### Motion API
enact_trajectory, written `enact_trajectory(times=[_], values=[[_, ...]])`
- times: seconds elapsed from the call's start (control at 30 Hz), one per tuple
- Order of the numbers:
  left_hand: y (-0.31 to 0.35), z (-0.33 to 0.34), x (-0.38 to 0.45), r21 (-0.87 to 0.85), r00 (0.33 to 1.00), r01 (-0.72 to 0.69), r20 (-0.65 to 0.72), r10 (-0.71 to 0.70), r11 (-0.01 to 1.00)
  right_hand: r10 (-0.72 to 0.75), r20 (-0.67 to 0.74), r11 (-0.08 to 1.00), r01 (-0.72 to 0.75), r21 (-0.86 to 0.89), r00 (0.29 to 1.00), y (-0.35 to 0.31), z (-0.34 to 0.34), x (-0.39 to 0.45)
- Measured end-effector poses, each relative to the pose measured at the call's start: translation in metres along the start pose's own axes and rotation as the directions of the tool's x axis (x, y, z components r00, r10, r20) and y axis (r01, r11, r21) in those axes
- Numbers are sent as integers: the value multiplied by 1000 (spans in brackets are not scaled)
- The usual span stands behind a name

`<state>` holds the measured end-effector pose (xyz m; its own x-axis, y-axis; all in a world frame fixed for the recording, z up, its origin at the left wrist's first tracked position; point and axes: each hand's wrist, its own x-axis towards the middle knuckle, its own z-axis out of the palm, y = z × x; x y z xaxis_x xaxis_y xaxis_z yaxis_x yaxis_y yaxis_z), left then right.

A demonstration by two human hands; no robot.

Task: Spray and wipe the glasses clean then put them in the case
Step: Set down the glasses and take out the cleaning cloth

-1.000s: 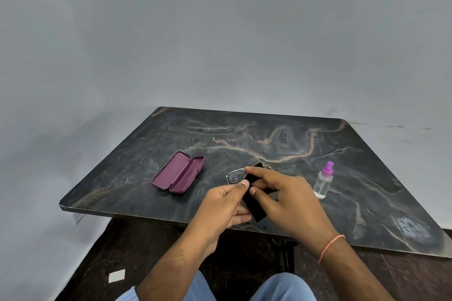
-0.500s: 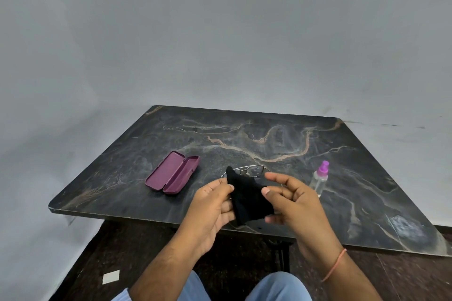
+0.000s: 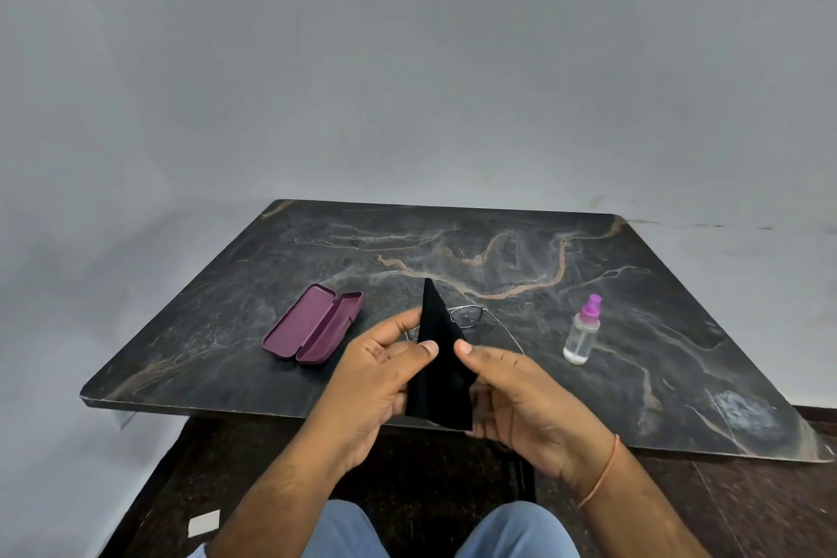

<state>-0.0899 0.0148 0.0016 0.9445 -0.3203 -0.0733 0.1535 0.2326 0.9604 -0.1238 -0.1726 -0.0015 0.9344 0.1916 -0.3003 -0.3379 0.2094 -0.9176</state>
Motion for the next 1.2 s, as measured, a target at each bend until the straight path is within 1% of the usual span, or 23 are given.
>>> enact_trajectory(times=[0.13,0.23,0.37,0.47,0.53,0.6,0.67,0.77,0.83,0.9,1.0,1.1,1.2], values=[[1,-4,-2,56,999,-37,27,35,998,-228,-9,971,228,76,974,-1,-1,6],[3,-5,-3,80,997,-80,20,78,994,-350,-25,932,351,93,936,-1,-4,8],[5,-3,-5,76,993,-115,46,111,990,-473,47,879,475,-46,880,0,-9,10],[2,-3,-5,74,995,-98,33,95,992,-546,46,821,545,-170,836,4,-15,13],[0,-3,-5,54,998,-54,33,53,997,-588,42,784,582,-215,808,6,-18,15],[-1,-3,-4,48,998,33,51,-35,998,-619,24,755,603,-257,785,8,-19,15],[-1,-2,-6,91,991,111,61,-116,990,-641,-3,730,609,-311,767,10,-21,15],[-4,-3,-9,72,982,180,52,-183,981,-662,-13,695,606,-386,750,13,-22,13],[-5,-5,-8,70,979,193,47,-196,979,-666,-7,677,601,-425,746,15,-21,12],[-6,-4,-7,108,979,190,47,-196,976,-667,6,656,591,-468,745,17,-19,11],[-9,-2,-5,133,983,177,22,-182,975,-648,43,637,572,-517,760,21,-19,9],[-12,-5,-5,137,985,170,-6,-171,976,-604,83,637,543,-548,792,21,-19,6],[-12,-9,-4,113,986,167,-1,-168,979,-577,97,667,536,-517,811,21,-23,3]])
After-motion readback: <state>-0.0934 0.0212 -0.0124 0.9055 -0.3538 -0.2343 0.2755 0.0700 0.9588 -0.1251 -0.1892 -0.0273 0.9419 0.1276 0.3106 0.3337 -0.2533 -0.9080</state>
